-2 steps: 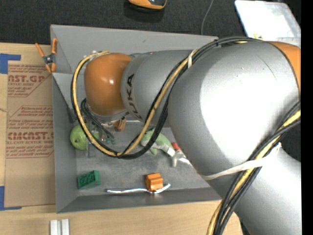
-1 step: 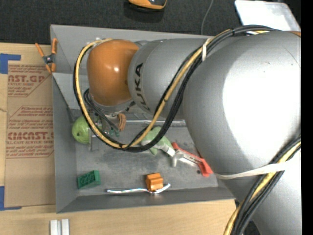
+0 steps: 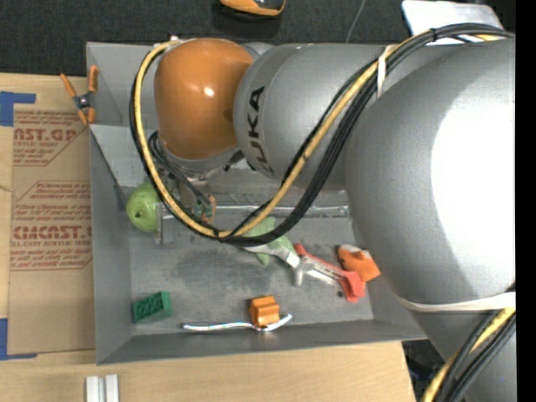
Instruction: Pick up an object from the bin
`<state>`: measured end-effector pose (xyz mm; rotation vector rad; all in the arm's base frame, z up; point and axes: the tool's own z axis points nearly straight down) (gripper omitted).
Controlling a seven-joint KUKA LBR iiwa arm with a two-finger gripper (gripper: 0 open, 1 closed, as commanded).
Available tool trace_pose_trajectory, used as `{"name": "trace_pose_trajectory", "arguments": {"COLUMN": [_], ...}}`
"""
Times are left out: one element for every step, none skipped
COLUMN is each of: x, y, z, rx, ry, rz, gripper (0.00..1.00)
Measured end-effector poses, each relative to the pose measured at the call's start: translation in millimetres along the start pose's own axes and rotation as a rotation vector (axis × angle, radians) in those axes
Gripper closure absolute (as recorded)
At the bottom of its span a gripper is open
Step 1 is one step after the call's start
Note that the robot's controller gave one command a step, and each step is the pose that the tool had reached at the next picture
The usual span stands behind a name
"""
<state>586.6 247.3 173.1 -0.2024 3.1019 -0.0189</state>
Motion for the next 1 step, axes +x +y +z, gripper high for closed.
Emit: {"name": "trace_pose_trajectory", "arguments": {"x": [-1.8], "y": [-0.4], "z": [-46.1], "rx": [0.0], "ry": [-0.001], "rz": [0.0], "gripper": [1.0]}}
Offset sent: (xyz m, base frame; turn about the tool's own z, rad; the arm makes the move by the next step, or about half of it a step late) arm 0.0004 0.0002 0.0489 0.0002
